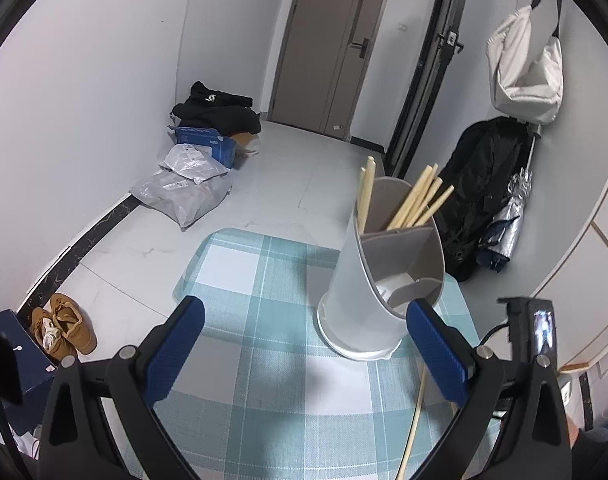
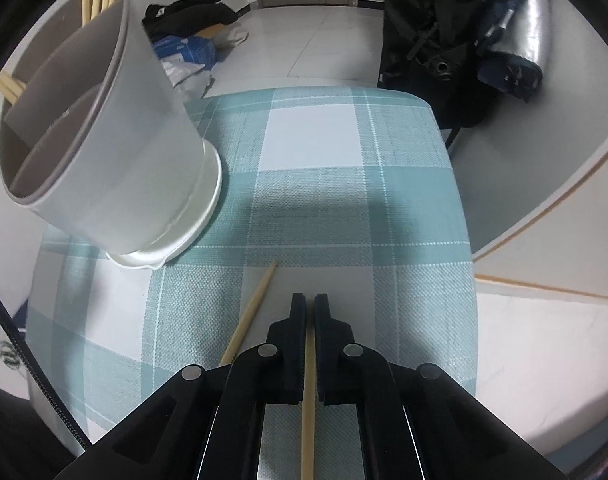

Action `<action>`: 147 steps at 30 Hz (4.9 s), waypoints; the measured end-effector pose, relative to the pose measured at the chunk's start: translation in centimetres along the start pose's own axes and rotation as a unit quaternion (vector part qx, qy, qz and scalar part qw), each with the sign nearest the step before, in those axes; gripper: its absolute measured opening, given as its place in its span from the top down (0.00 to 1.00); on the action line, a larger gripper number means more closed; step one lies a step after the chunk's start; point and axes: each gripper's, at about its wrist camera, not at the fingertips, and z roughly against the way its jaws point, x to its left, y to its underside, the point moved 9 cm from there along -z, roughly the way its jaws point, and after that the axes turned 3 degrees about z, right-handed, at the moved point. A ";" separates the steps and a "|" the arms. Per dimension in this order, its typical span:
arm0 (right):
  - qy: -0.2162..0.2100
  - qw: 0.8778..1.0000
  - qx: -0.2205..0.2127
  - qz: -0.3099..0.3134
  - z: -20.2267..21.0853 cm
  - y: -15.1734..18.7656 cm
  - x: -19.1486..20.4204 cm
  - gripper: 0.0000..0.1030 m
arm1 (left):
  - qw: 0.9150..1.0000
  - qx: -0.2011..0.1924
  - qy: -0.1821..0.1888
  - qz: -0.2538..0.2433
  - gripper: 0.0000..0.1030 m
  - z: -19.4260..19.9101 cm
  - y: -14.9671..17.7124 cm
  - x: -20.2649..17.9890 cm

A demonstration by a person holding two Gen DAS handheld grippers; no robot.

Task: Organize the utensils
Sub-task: 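Lower the right gripper onto a loose chopstick and grasp it, then grasp the last chopstick with the left gripper while the right gripper holds its chopstick, then lift both held chopsticks and carry them above the white holder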

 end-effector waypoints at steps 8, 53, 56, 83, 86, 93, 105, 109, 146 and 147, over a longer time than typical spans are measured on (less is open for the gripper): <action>-0.070 0.994 -0.029 -0.077 2.4 0.1 -2.6 0.97 | 0.998 0.046 0.021 -0.030 0.03 -1.1 2.4 -1.5; -0.175 0.944 -0.143 -0.242 7.4 1.4 -11.2 0.97 | 0.937 0.284 0.040 -0.200 0.78 -13.1 12.7 -16.3; -0.178 0.941 -0.145 -0.249 7.6 1.4 -11.5 0.97 | 0.938 0.291 0.044 -0.183 0.91 -13.7 12.6 -17.2; -0.151 0.937 -0.274 -0.157 14.8 0.9 -8.0 0.97 | 0.981 0.105 0.100 -0.128 1.00 -1.5 3.0 -16.0; -0.136 0.937 -0.291 -0.136 15.9 1.1 -7.1 0.97 | 0.982 0.093 0.105 -0.127 1.00 0.1 2.7 -15.4; -0.115 0.934 -0.328 -0.075 18.5 1.6 -4.2 0.97 | 0.983 0.069 0.109 -0.132 1.00 1.9 2.9 -14.4; -0.104 0.932 -0.348 -0.005 19.5 2.4 0.4 0.97 | 0.983 0.071 0.124 -0.115 1.00 3.0 2.5 -12.0; -0.104 0.933 -0.345 0.000 19.3 2.2 1.0 0.97 | 0.983 0.074 0.131 -0.109 1.00 3.2 2.1 -11.3; -0.110 0.910 -0.399 0.042 25.8 -6.5 5.5 0.97 | 0.972 0.033 0.192 -0.132 1.00 7.2 -8.4 -12.7; -0.111 0.907 -0.403 0.045 26.5 -7.1 5.7 0.97 | 0.972 0.029 0.192 -0.132 1.00 7.3 -8.8 -12.8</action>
